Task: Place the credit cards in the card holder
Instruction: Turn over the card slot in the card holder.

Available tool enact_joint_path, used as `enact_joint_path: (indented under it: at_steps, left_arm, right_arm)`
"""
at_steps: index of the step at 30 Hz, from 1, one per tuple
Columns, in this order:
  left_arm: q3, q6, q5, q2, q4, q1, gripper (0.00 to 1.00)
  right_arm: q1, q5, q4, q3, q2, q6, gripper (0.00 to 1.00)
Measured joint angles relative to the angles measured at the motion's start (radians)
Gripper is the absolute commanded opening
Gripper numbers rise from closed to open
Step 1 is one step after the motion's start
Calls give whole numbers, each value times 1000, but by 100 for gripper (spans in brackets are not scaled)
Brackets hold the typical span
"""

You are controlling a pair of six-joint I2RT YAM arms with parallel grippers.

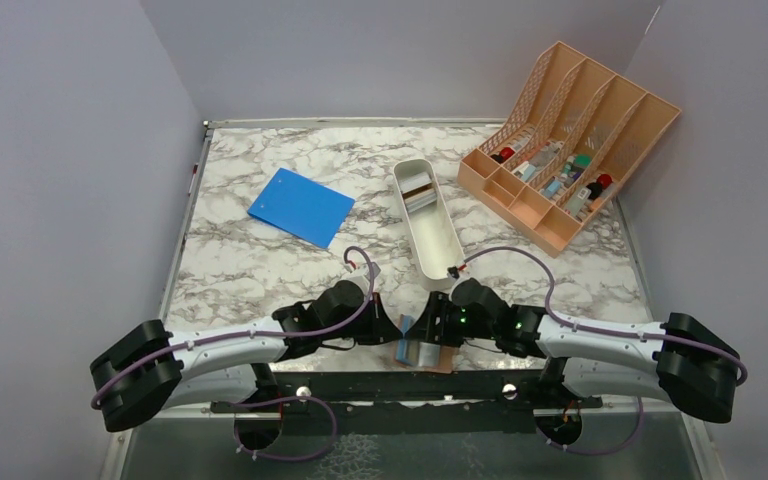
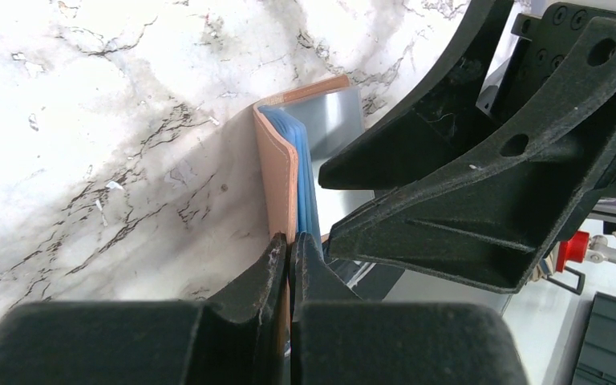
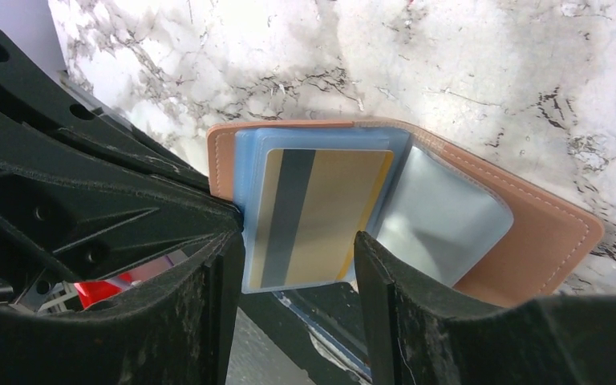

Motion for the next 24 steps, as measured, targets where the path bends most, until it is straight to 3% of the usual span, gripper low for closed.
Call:
enact_joint_path:
  at_steps: [24]
  left_arm:
    - [4, 0, -35, -40, -68, -1, 0]
  right_arm:
    - [0, -27, 68, 14, 83, 1, 60]
